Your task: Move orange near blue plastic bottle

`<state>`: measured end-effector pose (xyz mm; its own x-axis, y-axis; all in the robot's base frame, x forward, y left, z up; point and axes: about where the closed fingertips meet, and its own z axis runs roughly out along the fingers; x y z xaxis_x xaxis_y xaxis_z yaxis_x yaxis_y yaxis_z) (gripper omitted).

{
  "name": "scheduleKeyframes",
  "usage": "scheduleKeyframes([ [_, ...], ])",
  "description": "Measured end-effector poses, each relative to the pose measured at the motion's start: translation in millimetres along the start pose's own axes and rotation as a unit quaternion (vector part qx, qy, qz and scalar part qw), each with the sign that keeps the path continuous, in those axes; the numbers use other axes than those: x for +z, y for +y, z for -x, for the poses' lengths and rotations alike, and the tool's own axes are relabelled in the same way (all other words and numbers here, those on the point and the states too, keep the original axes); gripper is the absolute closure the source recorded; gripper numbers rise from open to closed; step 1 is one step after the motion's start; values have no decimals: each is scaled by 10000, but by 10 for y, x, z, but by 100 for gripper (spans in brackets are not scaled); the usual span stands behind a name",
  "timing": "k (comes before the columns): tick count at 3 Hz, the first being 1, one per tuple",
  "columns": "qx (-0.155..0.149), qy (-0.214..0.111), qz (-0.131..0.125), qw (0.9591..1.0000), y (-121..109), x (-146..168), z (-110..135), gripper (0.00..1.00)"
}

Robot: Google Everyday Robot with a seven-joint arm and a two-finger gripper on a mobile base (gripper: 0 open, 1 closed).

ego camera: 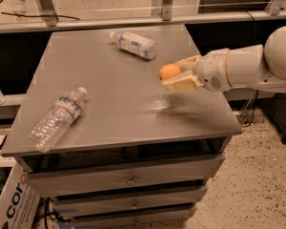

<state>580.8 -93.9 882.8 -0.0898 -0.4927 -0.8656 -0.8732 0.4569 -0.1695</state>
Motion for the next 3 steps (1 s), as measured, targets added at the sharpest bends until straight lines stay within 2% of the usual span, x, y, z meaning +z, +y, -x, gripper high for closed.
scheduleKeyframes([
  [3,-308,206,-545,9978,-696,581,-37,100],
])
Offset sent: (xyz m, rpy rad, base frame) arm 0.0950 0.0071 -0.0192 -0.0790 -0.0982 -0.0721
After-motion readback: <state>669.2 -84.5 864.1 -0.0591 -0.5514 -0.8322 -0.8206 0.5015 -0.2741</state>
